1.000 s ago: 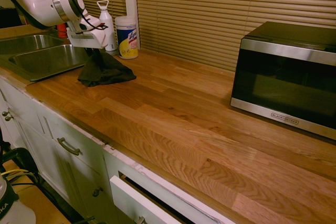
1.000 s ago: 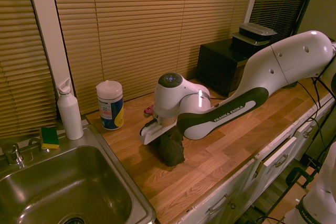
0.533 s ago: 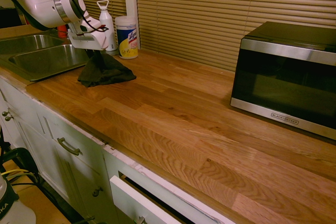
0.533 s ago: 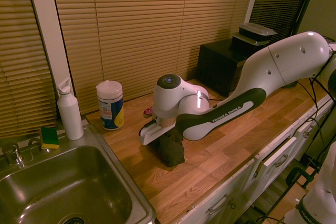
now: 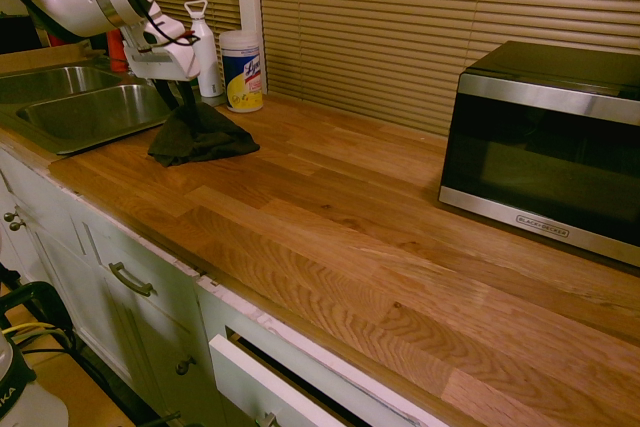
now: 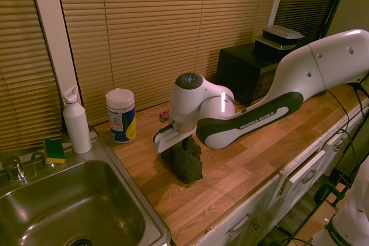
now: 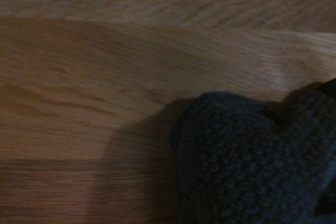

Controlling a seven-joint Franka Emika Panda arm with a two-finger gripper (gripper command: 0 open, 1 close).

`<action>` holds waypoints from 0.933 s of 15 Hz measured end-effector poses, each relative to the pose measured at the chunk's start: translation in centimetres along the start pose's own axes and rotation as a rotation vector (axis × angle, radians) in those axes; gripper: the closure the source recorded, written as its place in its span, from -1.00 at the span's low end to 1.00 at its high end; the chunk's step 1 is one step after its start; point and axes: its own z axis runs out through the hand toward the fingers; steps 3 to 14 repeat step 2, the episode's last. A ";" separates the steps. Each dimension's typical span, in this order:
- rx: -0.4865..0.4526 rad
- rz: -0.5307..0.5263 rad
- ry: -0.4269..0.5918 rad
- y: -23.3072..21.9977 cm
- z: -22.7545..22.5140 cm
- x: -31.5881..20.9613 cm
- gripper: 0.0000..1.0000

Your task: Clear the spill

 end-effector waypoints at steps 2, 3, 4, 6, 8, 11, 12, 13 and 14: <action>0.011 0.006 0.025 0.8 -2.8 0.2 -1.00; 0.011 0.006 0.025 0.8 -2.8 0.2 -1.00; 0.011 0.006 0.025 0.8 -2.8 0.2 -1.00; 0.011 0.006 0.025 0.8 -2.8 0.2 -1.00; 0.011 0.006 0.025 0.8 -2.8 0.2 -1.00; 0.011 0.006 0.025 0.8 -2.8 0.2 -1.00; 0.011 0.006 0.025 0.8 -2.8 0.2 -1.00; 0.011 0.006 0.025 0.8 -2.8 0.2 -1.00; 0.011 0.006 0.025 0.8 -2.8 0.2 -1.00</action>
